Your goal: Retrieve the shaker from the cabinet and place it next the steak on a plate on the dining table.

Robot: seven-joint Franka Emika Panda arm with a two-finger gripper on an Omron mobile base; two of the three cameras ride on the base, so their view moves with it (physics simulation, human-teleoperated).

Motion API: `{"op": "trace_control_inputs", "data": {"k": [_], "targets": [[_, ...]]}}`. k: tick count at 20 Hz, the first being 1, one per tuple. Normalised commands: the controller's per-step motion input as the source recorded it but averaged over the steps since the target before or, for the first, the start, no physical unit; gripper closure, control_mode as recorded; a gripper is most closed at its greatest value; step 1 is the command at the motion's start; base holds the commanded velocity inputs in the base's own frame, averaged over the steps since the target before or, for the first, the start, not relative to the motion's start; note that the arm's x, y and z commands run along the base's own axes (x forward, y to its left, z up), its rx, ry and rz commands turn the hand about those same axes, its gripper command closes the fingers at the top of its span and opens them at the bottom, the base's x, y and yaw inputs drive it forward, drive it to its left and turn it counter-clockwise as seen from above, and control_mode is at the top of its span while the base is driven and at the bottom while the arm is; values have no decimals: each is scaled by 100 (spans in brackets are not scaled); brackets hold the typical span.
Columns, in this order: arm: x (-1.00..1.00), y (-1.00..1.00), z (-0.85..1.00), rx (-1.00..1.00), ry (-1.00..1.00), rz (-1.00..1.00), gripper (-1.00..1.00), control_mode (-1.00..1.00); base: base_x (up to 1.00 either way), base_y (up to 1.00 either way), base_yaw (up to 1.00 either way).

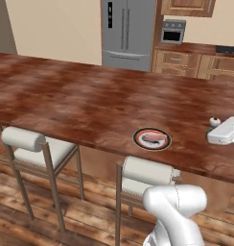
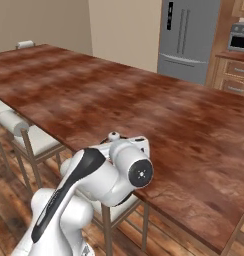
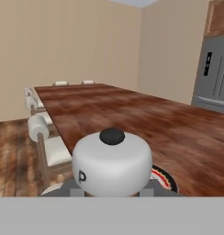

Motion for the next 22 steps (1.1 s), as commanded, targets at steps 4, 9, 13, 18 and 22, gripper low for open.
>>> {"op": "trace_control_inputs", "data": {"k": [4,9,13,18,22], "targets": [[32,-4,-36,0,5,3,100,-100,0,0,0],[28,-10,-36,0,5,7,100,-100,0,0,0],[24,-14,-28,1,2,8,100,-100,0,0,0],[33,-13,-14,2,0,5,100,-100,0,0,0],[34,-8,-1,0,0,1,100,-100,0,0,0]]}}
